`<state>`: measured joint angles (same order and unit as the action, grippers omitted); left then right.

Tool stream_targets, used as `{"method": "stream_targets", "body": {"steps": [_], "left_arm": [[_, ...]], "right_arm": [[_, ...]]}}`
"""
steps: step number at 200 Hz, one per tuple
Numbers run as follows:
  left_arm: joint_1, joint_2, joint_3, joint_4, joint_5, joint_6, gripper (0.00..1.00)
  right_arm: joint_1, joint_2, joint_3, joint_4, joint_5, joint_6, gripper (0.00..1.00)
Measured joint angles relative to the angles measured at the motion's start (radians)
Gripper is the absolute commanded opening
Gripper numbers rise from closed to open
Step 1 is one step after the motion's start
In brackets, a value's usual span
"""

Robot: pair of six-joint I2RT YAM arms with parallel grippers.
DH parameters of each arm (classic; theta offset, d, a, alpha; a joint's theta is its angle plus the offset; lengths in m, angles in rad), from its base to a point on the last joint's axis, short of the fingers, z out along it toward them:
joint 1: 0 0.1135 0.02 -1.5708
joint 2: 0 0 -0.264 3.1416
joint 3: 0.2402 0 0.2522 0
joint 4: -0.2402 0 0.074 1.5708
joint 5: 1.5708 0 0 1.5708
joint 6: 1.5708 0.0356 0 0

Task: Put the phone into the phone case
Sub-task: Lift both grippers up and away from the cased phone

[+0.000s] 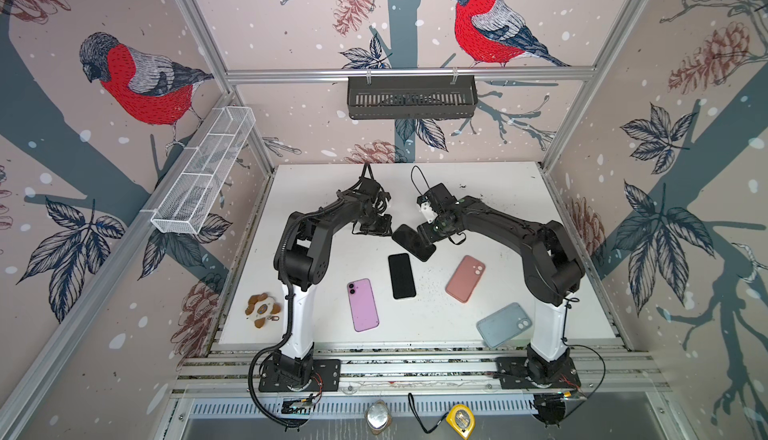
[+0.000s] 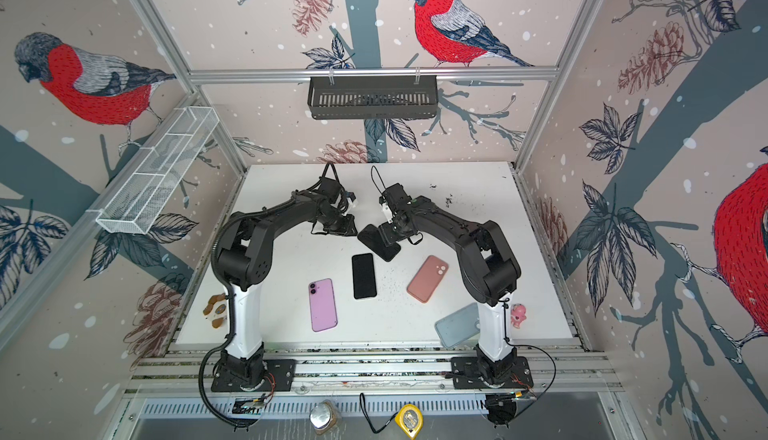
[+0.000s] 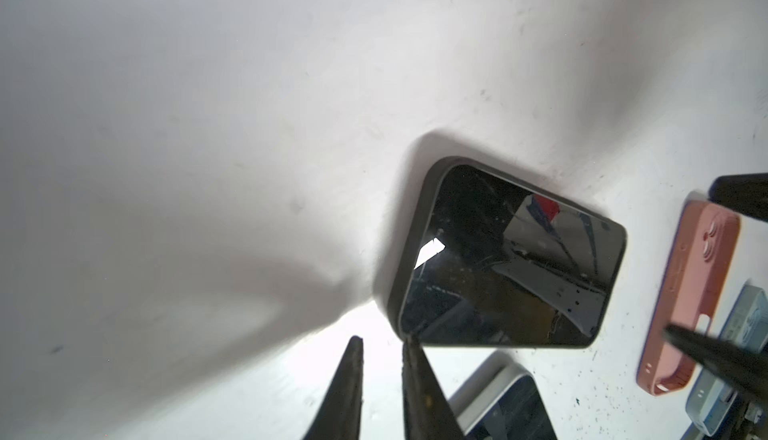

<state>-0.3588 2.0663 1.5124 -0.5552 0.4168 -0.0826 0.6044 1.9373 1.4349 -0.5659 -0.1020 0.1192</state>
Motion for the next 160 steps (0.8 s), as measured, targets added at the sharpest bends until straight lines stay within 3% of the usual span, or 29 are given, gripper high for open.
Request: {"method": "stream_targets", "body": {"steps": [58,108,160], "left_arm": [[0.021,-0.208,-0.106,0.127,-0.035,-0.016,0.25],[0.034,-0.220,-0.107,0.154,-0.050,-0.023,0.24],[0.052,-0.228,-0.105,0.154,-0.031,-0.026,0.24]], "right_arm": [[0.043,0.018,-0.058,-0.004,0.002,-0.039,0.85],[0.078,0.109,0.020,-0.020,0.057,-0.043,0.86],[0.080,0.182,0.103,-0.049,0.127,-0.031,0.80]]}}
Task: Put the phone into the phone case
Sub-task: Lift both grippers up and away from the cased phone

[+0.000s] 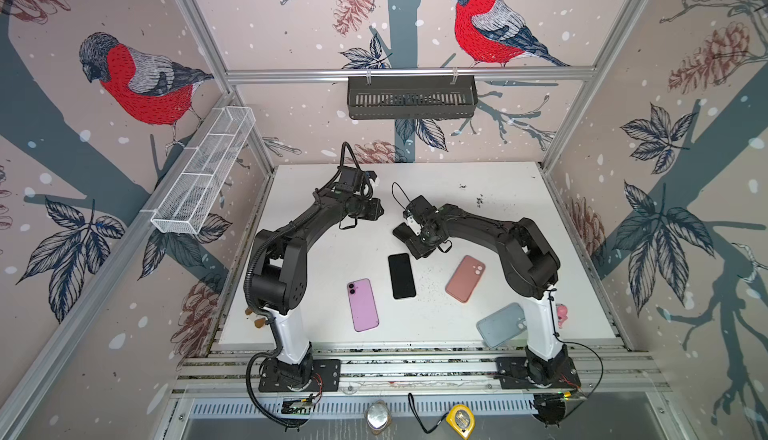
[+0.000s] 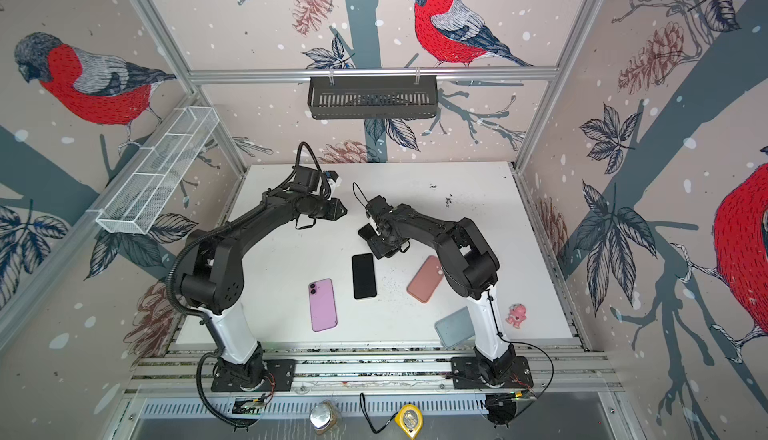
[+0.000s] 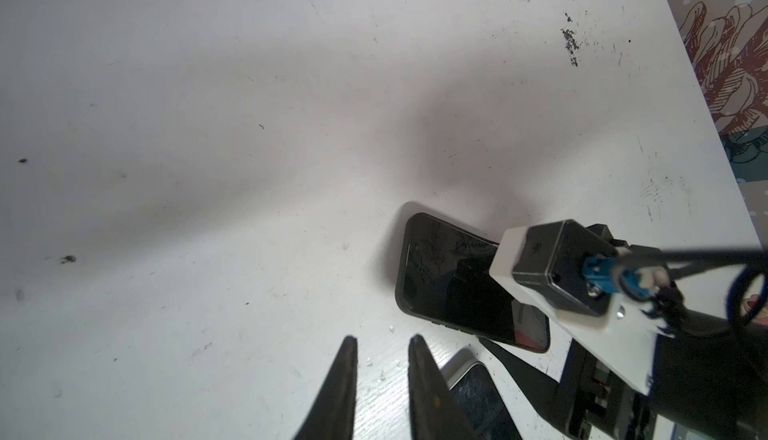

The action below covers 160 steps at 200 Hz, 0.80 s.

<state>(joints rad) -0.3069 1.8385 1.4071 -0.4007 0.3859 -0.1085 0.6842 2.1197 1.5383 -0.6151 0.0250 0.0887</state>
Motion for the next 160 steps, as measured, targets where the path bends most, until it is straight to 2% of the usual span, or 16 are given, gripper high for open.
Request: {"method": "stream_targets", "body": {"steps": [26,102,134,160], "left_arm": [[0.002,-0.001,0.000,0.000,0.006,-0.009,0.24],[0.006,-0.002,0.000,0.000,0.029,-0.014,0.25],[0.009,-0.002,0.000,0.000,0.029,-0.014,0.24],[0.009,-0.002,0.000,0.000,0.032,-0.014,0.24]], "right_arm": [[-0.040,0.027,0.042,0.002,0.007,0.027,0.76],[-0.135,0.071,0.153,-0.034,0.054,0.100,0.78],[-0.124,-0.029,0.115,-0.030,0.050,0.118,0.78],[-0.121,-0.180,-0.015,0.004,0.050,0.128,0.78]]}}
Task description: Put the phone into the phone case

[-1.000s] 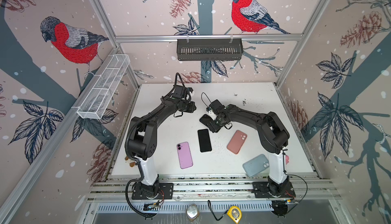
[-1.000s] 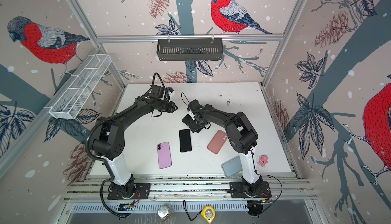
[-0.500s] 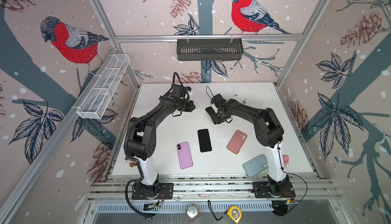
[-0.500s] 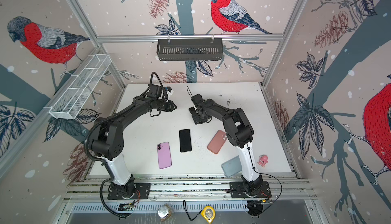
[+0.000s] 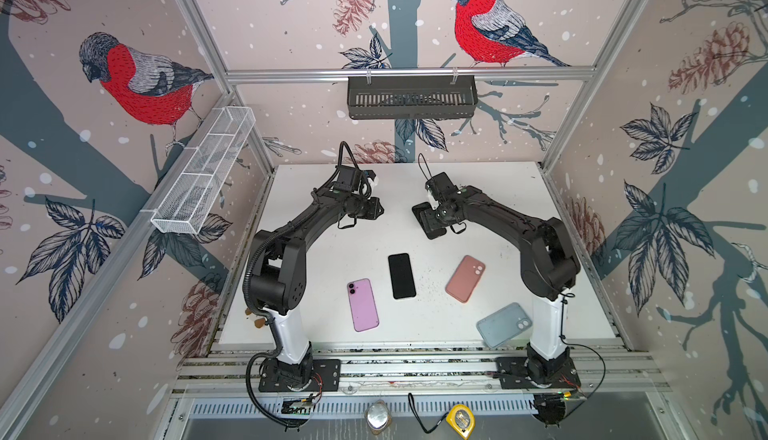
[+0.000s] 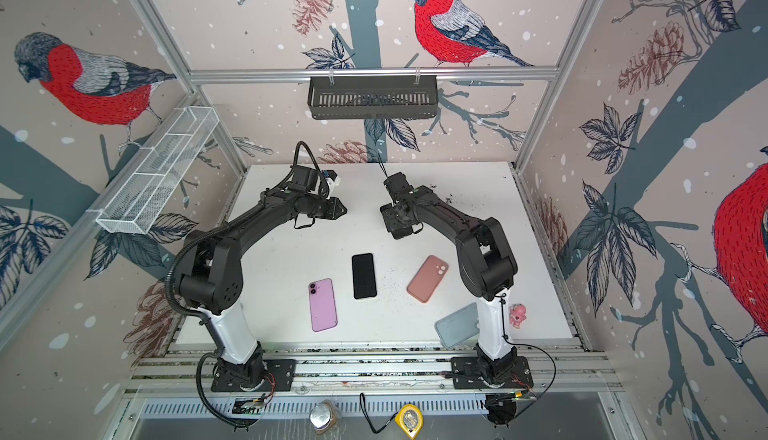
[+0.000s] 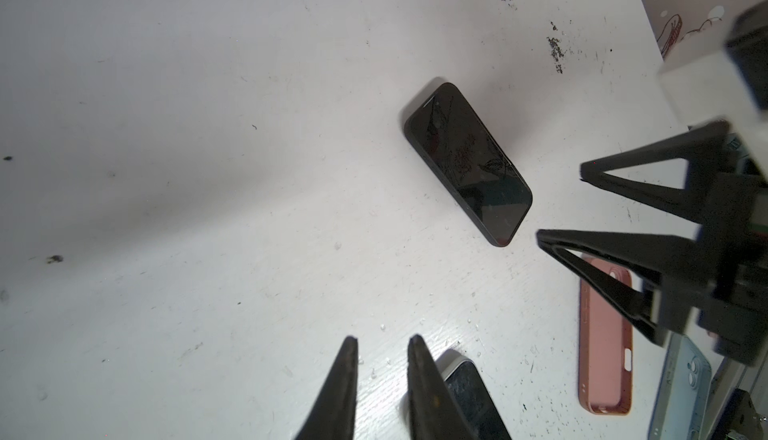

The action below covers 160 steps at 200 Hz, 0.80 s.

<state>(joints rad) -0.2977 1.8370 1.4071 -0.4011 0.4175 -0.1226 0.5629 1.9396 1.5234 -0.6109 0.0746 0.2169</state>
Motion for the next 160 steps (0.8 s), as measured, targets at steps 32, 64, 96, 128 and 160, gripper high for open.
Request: {"method": "stream_targets", "body": {"steps": [32,64,96,128,160], "left_arm": [[0.000,-0.002,0.000,0.000,-0.001,0.000,0.24],[0.000,-0.002,0.000,0.000,0.000,0.000,0.24],[0.000,-0.004,-0.001,0.001,0.000,0.000,0.24],[0.000,-0.004,-0.006,0.003,-0.002,0.000,0.24],[0.000,-0.004,-0.006,0.003,-0.002,0.000,0.24]], "right_arm": [[-0.010,-0.171,-0.216,0.040,0.006,0.074,0.78],[-0.014,-0.297,-0.415,0.057,0.075,0.304,0.73],[0.005,-0.394,-0.576,0.067,0.137,0.534,0.65],[0.018,-0.437,-0.698,0.083,0.141,0.660,0.61],[0.026,-0.447,-0.771,0.111,0.129,0.729,0.40]]}}
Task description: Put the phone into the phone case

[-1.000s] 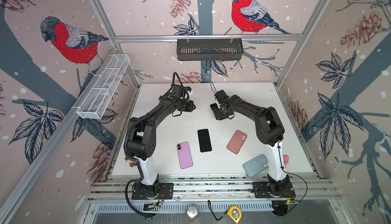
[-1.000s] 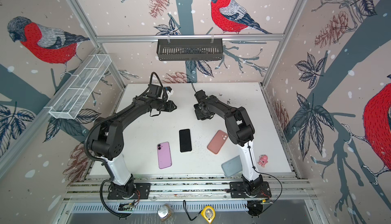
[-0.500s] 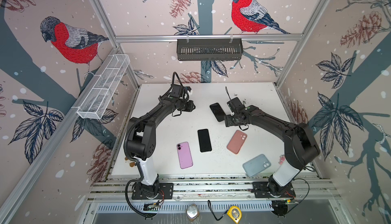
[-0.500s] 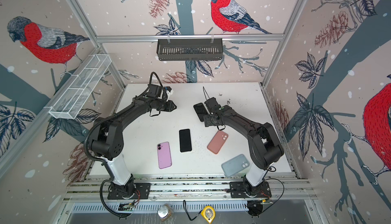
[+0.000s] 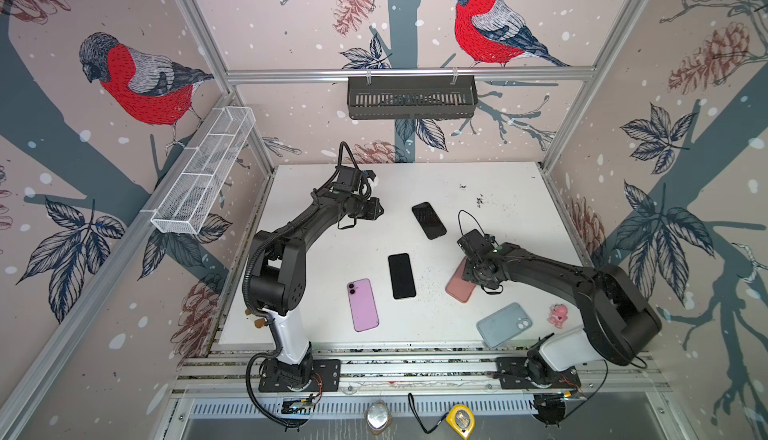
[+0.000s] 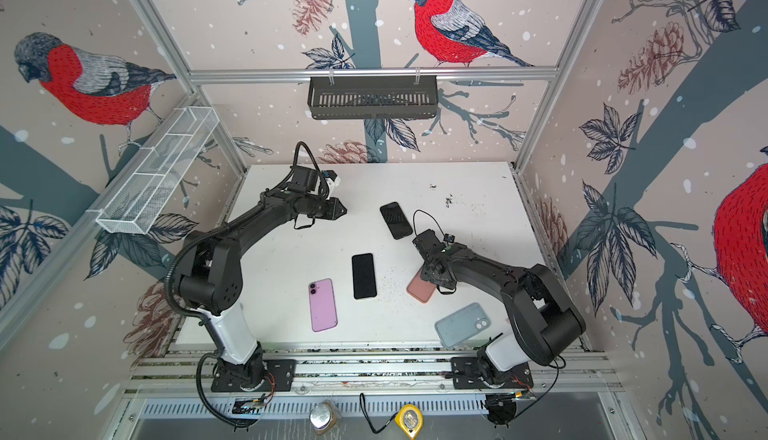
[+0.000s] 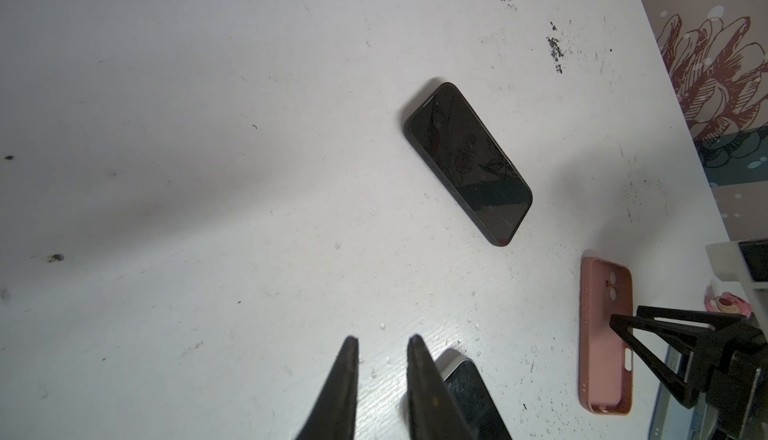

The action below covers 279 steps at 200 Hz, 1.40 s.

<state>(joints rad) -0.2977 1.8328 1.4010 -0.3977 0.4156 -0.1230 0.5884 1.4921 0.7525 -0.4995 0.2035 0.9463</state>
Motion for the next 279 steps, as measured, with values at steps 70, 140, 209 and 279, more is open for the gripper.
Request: {"method": "stream_targets", "body": {"steps": [70,140,209,279], "left_arm": [[0.006,-0.004,0.005,0.001,0.005,0.000,0.23],[0.012,-0.011,0.004,0.001,0.006,0.000,0.23],[0.013,-0.019,-0.003,0.000,0.006,0.001,0.23],[0.014,-0.041,-0.014,0.016,0.003,0.008,0.23]], "right_arm": [[0.006,-0.009,-0.006,0.062,-0.051,-0.067,0.03],[0.018,0.090,0.171,0.090,-0.224,-0.578,0.03],[0.064,0.247,0.358,-0.026,-0.167,-0.860,0.03],[0.103,0.191,0.341,-0.043,-0.115,-0.854,0.48]]}}
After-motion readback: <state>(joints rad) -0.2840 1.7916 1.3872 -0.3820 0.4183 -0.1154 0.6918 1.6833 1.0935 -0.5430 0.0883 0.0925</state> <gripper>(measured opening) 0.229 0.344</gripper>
